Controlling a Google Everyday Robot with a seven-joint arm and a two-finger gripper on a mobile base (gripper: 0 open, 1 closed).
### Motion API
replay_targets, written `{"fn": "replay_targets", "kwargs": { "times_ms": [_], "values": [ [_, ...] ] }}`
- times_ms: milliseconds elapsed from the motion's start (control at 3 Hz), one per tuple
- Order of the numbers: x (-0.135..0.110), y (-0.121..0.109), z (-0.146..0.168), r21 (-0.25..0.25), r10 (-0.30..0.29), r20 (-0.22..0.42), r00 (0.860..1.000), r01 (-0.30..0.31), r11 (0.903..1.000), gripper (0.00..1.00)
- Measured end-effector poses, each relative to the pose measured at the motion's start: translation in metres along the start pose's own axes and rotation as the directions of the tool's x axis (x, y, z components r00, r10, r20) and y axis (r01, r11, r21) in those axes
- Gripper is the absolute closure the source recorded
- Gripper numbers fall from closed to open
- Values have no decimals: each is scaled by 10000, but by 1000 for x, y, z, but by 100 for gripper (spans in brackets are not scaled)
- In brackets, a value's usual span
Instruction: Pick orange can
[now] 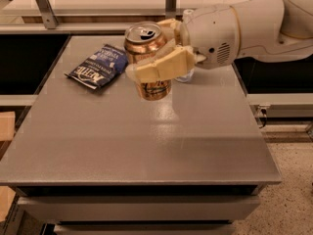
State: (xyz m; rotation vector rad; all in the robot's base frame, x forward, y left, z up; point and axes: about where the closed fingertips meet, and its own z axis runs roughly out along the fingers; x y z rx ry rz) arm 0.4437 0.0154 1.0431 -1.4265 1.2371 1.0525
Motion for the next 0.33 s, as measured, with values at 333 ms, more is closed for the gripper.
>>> {"fn": "replay_targets", "kwargs": {
  "times_ms": [333],
  "values": [
    [-3,0,1,22,-105,-119,9999,106,9999,100]
  ]
}}
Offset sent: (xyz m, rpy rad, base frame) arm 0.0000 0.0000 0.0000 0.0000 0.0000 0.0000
